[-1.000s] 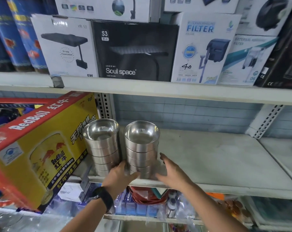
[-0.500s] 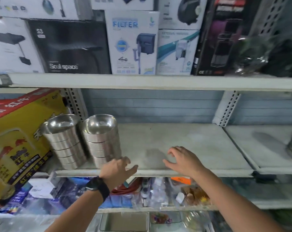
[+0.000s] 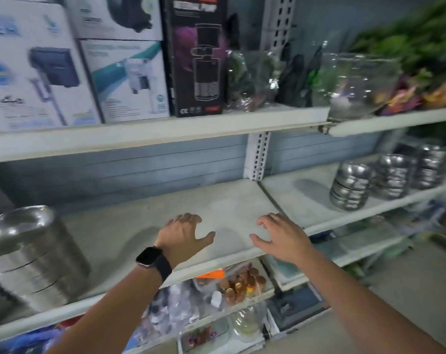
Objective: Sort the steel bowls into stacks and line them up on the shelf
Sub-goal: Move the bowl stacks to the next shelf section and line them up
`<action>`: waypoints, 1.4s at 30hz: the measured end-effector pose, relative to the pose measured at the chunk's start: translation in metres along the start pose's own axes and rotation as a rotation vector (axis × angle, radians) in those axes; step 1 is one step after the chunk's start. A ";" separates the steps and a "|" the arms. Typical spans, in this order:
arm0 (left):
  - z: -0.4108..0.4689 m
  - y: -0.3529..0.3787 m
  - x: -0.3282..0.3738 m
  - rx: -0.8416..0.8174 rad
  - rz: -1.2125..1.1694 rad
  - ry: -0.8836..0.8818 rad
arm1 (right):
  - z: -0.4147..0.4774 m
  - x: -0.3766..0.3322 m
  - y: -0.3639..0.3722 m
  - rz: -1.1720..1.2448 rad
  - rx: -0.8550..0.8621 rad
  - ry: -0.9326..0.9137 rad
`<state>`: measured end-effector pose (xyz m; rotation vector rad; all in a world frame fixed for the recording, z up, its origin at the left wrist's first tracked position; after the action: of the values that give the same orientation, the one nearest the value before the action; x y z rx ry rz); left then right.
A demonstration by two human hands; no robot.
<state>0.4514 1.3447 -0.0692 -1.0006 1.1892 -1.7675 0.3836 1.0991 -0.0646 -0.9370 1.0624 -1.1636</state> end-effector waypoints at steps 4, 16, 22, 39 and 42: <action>0.045 0.021 0.040 -0.034 -0.065 0.138 | -0.006 0.050 -0.013 -0.007 0.039 0.150; 0.114 0.066 0.177 -0.158 -0.287 0.414 | -0.053 0.153 -0.059 -0.094 0.148 0.484; 0.131 0.093 0.244 -0.167 -0.291 0.499 | -0.078 0.206 -0.070 -0.110 0.164 0.548; 0.176 0.141 0.379 -0.209 -0.223 0.355 | -0.068 0.382 -0.073 -0.078 0.082 0.463; 0.191 0.159 0.383 -0.230 -0.218 0.313 | -0.056 0.400 -0.067 -0.063 0.084 0.450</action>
<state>0.4983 0.8920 -0.0994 -1.0424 1.5554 -2.0476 0.3416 0.6924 -0.0747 -0.6590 1.3352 -1.5024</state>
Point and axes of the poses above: each hand's wrist, its own z-axis towards the middle knuckle, its own y-axis out of the palm, x = y × z, the point moved 5 cm from there along z, towards the middle knuckle, and after that the axes turned 7 degrees about x, right-handed, at the moved point
